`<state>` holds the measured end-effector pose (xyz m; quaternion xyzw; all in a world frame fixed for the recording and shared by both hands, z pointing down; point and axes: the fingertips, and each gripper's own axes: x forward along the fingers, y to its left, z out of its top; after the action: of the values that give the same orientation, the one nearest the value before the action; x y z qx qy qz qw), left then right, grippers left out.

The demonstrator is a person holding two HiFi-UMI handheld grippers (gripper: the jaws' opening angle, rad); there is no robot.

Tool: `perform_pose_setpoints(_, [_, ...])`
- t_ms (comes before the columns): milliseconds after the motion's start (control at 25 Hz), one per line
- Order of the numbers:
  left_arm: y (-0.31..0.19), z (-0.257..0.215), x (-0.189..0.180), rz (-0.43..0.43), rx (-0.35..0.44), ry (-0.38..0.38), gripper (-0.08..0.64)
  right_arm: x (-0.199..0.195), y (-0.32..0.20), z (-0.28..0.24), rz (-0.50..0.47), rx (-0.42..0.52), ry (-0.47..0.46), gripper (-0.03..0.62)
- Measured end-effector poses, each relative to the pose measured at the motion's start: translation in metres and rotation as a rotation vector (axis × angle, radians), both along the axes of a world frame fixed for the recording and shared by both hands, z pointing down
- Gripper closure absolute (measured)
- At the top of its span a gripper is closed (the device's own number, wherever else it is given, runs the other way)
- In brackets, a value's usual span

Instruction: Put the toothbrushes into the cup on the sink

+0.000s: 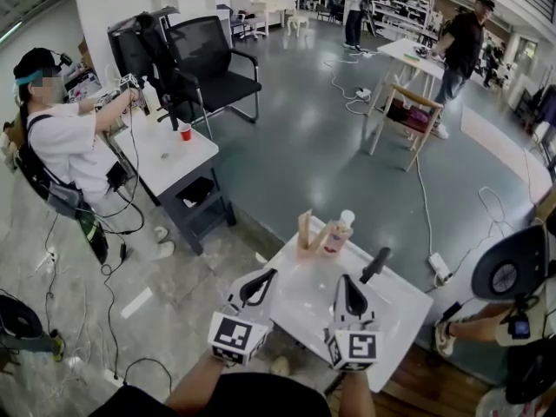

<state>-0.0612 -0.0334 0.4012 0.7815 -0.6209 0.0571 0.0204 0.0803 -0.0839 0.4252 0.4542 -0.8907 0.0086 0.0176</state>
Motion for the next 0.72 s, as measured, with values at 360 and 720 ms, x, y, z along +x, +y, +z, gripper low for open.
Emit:
perform_pose_setpoints(360, [-0.0001, 0.0029, -0.0013, 0.003, -0.013, 0.019, 0.554, -0.0019, -0.0008, -0.0026, -0.003, -0.001, -0.007, 0.595])
perform_pose_setpoints(720, [-0.0015, -0.0009, 0.0002, 0.008, -0.009, 0.013, 0.554, -0.003, -0.002, -0.0036, -0.006, -0.001, -0.004, 0.595])
